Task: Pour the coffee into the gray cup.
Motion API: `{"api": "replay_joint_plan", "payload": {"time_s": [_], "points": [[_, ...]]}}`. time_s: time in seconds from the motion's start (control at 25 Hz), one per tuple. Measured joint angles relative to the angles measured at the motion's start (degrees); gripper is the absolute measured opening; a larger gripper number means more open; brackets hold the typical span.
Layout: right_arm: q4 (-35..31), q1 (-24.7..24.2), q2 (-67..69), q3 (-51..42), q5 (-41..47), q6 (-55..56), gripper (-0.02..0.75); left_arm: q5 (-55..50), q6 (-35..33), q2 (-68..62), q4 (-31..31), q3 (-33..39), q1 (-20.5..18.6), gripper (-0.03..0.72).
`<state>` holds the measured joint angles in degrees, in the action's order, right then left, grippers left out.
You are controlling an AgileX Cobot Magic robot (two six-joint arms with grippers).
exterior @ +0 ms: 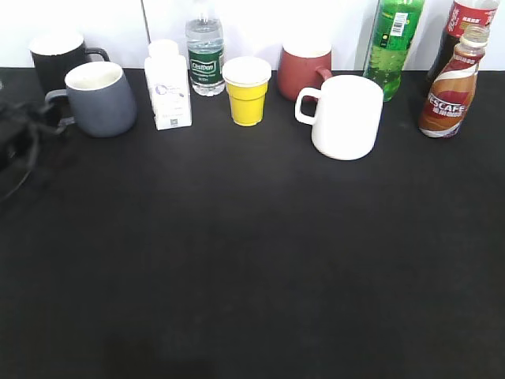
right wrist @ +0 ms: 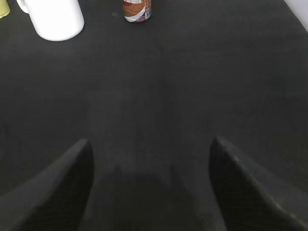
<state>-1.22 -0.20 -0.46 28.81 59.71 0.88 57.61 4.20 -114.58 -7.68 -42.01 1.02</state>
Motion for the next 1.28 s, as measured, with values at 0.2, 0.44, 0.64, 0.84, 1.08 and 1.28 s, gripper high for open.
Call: {"api": "replay_joint_plan", "payload": {"time_s": [0.2,0.44,0.64,0.84,1.08,1.28], "points": [[0.0,0.0,0.0,0.0,-0.06,0.0,0.58,-9.9,2.7,-6.53,-0.67,-14.26,0.0,0.279],[-0.02,0.0,0.0,0.0,-0.06,0.0,0.58,-9.97,4.47,-7.67,-5.71,-15.29,-0.25,0.052],[-0.02,0.0,-0.03,0.0,-0.01,0.0,0.58,-7.81,4.43,1.07,-7.01,-5.43,-0.13,0.047],[-0.02,0.0,-0.03,0.0,-0.06,0.0,0.58,-1.04,4.41,18.08,-17.25,11.37,-0.13,0.046],[-0.02,0.0,1.84,0.63,-1.48,0.0,0.58,1.11,6.95,35.17,-27.25,22.34,-0.03,0.046],[-0.02,0.0,22.45,-0.68,-35.71,0.0,0.58,1.28,7.52,35.78,-29.95,22.86,-0.03,0.046]]}}
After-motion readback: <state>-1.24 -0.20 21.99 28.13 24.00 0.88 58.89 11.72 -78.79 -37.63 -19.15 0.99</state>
